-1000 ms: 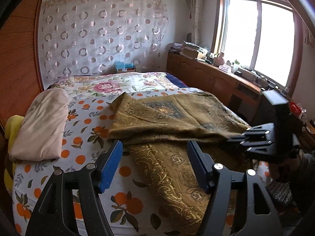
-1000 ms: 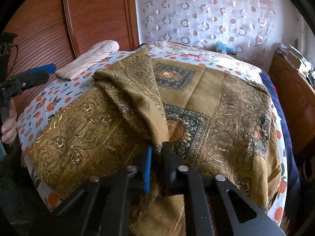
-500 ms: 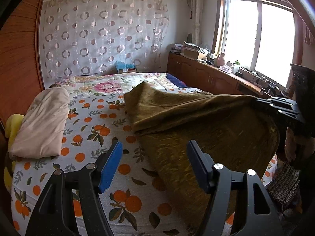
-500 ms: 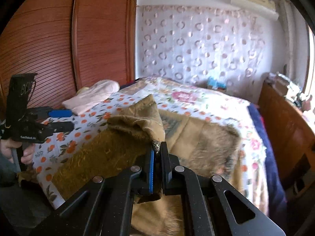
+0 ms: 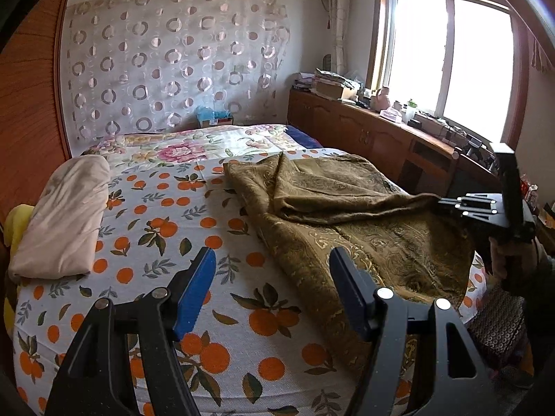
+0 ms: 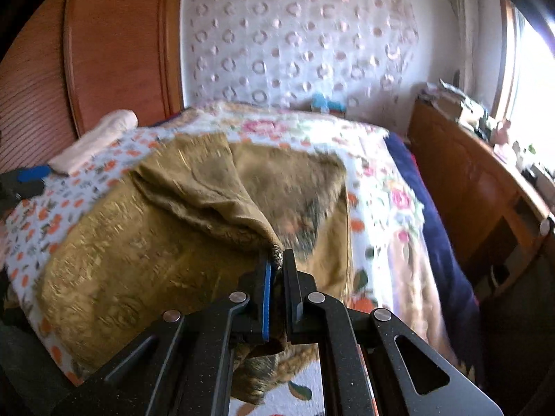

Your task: Fold small clothes

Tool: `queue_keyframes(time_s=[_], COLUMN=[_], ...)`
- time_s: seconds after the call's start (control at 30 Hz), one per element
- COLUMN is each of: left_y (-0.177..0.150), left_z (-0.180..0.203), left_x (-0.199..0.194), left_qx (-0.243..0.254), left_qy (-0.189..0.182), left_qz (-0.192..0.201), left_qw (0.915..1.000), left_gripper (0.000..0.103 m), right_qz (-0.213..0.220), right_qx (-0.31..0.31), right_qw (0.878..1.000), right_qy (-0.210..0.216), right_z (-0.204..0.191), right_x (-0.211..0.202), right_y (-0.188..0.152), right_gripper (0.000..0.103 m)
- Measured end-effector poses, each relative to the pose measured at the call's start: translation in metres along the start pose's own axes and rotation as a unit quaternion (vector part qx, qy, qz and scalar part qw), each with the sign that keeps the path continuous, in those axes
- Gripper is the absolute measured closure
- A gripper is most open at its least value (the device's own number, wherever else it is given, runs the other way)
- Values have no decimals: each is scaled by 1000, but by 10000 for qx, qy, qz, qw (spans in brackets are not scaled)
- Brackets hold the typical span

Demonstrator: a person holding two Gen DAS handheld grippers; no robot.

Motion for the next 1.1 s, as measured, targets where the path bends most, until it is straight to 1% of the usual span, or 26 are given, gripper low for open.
queue_keyframes(time_s=[0.1,0.2,0.23,0.27,0.33,0.4,0.43,0.47,0.5,0.57,0.63,0.77,0.83,1.0,1.1], left_y=[0,-1,-1,-1,-1,-1,-1,-1,-1,-3,-6,-9,-9,-10,-10], left_z=[0,1,1,1,1,2,1,1,2,1,2,2,1,1,2], left_x=[0,0,0,0,0,0,0,0,0,1,1,4,3,3,3], left_qx=[-17,-23,-20,-15,-12,-11,-10,-16,-17,-9,4,30,30,39,43], left_qy=[-5,-4,-5,-4,-1,1,-1,-5,-9,-17,-24,-15,-9,-11,-10], left_qz=[-4,-5,-1,-4,-5,-6,-8,-7,-11,-27,-50,-78,-82,-88,-93], left_qw=[10000,10000,10000,10000,10000,10000,10000,10000,10000,10000,10000,10000,10000,10000,9999], left_gripper=[34,34,34,34,34,34,34,34,34,34,34,34,34,34,34], right_qz=[-73,-93,-99,-102,-113,-129,-102,-25,41,101,141,114,28,-292,-522], right_qx=[136,139,127,111,58,-2,-38,-71,-98,-166,-277,-616,-740,-800,-831], right_qw=[9999,9999,9999,9999,9999,9999,9999,10000,9999,9996,9992,9973,9959,9922,9895], right_qy=[36,42,23,-6,-77,-61,-7,31,73,204,244,391,520,906,1058], right_z=[0,1,2,1,0,-3,-4,-6,-8,-14,-21,-41,-51,-66,-67], right_x=[3,-6,-7,-10,-11,-18,-18,-21,-24,-26,-26,-12,2,43,69], right_y=[1,0,1,1,2,-1,0,2,4,12,21,43,54,75,82], right_gripper=[98,98,96,92,90,78,64,55,53,52,50,49,49,49,49])
Point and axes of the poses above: each gripper's, at about its wrist camera, not at the fingertips, and x roughly the way its jaws point, z to its right, y to its top, the point moved 4 cm from there along x, roughly the way its jaws point, and after that the axes turned 11 degrees about y, right-handed, at the moved point
